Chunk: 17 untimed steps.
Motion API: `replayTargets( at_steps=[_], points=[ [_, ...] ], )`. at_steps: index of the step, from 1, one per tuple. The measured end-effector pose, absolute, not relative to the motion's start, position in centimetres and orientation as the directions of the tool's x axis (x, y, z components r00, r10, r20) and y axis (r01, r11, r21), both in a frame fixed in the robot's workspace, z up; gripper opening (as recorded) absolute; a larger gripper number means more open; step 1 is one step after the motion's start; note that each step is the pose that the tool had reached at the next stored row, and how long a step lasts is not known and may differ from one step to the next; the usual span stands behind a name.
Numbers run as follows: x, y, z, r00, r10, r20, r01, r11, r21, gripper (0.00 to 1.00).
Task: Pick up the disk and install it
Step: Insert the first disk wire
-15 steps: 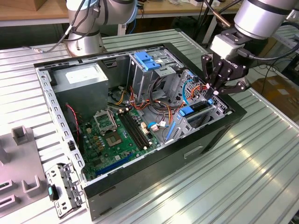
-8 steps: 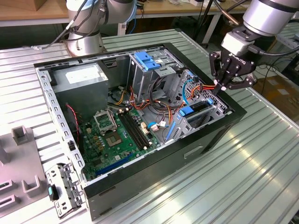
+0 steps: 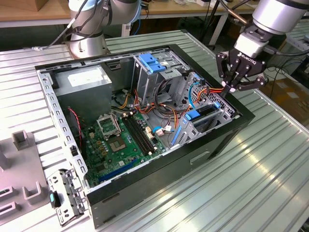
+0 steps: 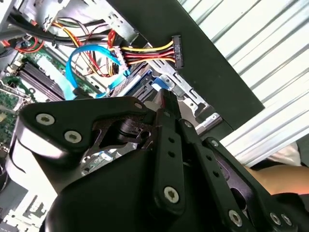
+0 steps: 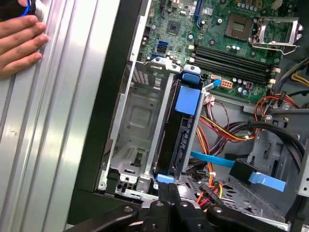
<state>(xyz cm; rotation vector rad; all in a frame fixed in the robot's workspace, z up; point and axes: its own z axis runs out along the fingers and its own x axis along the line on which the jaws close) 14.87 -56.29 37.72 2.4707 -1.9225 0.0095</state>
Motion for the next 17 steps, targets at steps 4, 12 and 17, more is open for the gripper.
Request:
replayTargets(
  at_steps=[4,12,17],
  points=[
    [14.93,-56.11,37.98,0.255,-0.967,-0.013,-0.967,-0.255,0.001,0.11],
    [15.26,-55.89,37.85,0.289,-0.957,-0.026,-0.957,-0.289,-0.015,0.11],
    [15.27,-55.64,37.78,0.291,-0.957,-0.001,-0.955,-0.290,-0.060,0.11]
  ],
)
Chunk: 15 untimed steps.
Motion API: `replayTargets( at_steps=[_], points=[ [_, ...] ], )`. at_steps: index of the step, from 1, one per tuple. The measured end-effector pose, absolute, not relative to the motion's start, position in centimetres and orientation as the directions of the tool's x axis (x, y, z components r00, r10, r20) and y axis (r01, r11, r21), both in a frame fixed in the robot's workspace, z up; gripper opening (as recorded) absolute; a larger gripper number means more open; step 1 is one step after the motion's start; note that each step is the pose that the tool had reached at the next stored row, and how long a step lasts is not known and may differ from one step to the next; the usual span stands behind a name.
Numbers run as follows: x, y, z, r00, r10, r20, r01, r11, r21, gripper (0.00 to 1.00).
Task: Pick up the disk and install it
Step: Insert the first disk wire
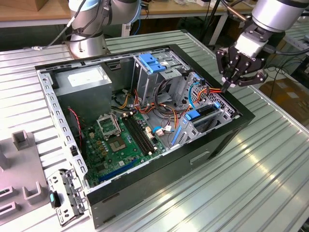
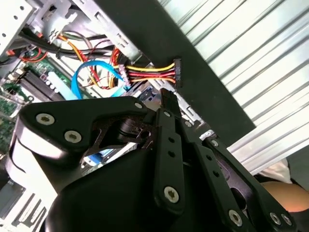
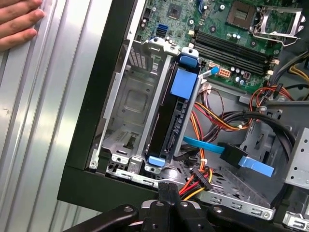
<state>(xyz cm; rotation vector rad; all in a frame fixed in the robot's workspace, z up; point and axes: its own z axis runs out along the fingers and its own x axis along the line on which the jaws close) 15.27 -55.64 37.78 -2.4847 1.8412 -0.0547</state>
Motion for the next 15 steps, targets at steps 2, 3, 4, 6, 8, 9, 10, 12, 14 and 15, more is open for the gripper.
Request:
replayTargets(
  at_steps=[2,3,4,6,8,9,10,12,14,15],
  points=[
    [15.28,-55.56,37.76,0.293,-0.956,0.007,-0.954,-0.293,-0.064,0.11],
    [15.28,-55.55,37.75,0.295,-0.956,0.008,-0.953,-0.295,-0.064,0.11],
    [15.29,-55.54,37.76,0.296,-0.955,0.008,-0.953,-0.296,-0.064,0.11],
    [15.31,-55.53,37.75,0.306,-0.952,0.009,-0.950,-0.306,-0.065,0.11],
    [15.31,-55.52,37.74,0.322,-0.947,0.010,-0.944,-0.322,-0.068,0.11],
    [15.31,-55.52,37.72,0.335,-0.942,0.011,-0.940,-0.335,-0.070,0.11],
    [15.31,-55.52,37.70,0.353,-0.936,0.012,-0.933,-0.353,-0.073,0.11],
    [15.31,-55.53,37.68,0.405,-0.914,0.013,-0.911,-0.405,-0.077,0.11],
    [15.32,-55.53,37.66,0.468,-0.884,0.014,-0.880,-0.468,-0.079,0.11],
    [15.42,-55.52,37.65,0.475,-0.880,0.014,-0.877,-0.474,-0.079,0.11]
  ],
)
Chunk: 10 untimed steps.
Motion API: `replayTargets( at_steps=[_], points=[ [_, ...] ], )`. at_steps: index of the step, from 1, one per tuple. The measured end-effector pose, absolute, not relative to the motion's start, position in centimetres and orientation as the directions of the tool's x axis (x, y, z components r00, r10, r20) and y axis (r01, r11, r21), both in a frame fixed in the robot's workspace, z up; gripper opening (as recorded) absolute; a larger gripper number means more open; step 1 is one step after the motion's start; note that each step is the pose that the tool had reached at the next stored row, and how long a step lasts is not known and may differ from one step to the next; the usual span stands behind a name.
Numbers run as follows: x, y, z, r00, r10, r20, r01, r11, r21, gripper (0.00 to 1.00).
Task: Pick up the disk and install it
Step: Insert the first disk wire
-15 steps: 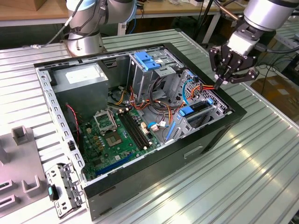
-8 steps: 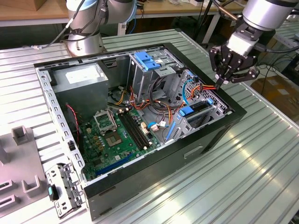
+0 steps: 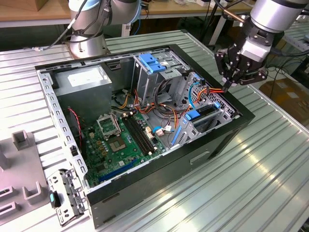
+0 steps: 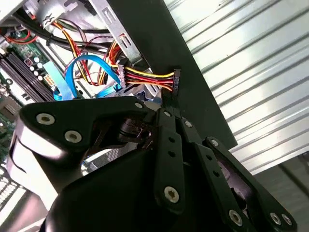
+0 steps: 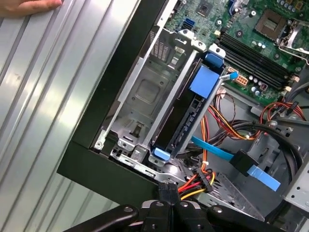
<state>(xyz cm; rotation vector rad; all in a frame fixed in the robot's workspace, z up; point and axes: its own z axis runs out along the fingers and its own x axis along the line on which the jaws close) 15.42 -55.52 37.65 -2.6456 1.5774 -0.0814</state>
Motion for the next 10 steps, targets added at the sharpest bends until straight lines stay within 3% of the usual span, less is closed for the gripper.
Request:
replayTargets(
  at_steps=[10],
  points=[
    [16.6,-55.0,37.5,0.548,-0.837,0.014,-0.833,-0.547,-0.079,0.11]
  ],
)
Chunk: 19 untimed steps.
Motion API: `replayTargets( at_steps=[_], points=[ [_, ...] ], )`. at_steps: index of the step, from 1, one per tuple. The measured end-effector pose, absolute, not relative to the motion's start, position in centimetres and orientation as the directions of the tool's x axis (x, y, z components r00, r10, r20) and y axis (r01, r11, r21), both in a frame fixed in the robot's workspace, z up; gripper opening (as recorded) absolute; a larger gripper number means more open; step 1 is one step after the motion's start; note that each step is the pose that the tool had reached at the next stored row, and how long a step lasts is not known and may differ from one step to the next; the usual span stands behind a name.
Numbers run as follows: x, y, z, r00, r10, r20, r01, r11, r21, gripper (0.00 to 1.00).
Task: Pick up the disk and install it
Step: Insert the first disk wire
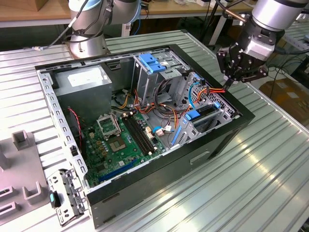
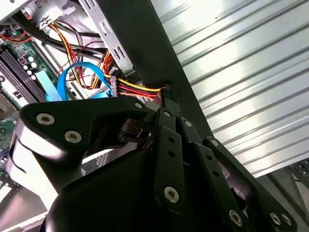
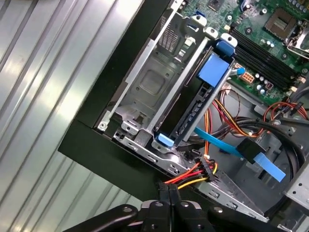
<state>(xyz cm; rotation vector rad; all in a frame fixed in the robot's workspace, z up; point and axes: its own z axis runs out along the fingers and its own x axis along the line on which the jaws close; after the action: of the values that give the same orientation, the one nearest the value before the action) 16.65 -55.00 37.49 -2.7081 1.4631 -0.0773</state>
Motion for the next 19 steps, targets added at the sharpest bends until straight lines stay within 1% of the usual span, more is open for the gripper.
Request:
replayTargets(
  at_steps=[1,5,6,8,10,15,17,18,19],
  points=[
    [16.65,-55.00,37.47,0.563,-0.826,0.014,-0.823,-0.563,-0.079,0.17],
    [16.71,-55.00,37.37,0.660,-0.751,0.014,-0.748,-0.659,-0.079,0.18],
    [16.73,-55.00,37.36,0.671,-0.741,0.014,-0.738,-0.670,-0.079,0.25],
    [16.78,-55.00,37.31,0.714,-0.700,0.014,-0.697,-0.713,-0.079,0.25],
    [16.95,-55.00,37.16,0.744,-0.668,0.017,-0.665,-0.743,-0.076,0.38],
    [16.98,-55.02,36.71,0.758,-0.652,0.020,-0.649,-0.757,-0.076,0.38],
    [16.98,-55.11,36.63,0.762,-0.647,0.029,-0.645,-0.761,-0.068,0.36],
    [16.98,-55.15,36.62,0.762,-0.647,0.032,-0.644,-0.762,-0.065,0.30],
    [16.98,-55.23,36.64,0.762,-0.647,0.033,-0.644,-0.762,-0.063,0.18]
  ],
)
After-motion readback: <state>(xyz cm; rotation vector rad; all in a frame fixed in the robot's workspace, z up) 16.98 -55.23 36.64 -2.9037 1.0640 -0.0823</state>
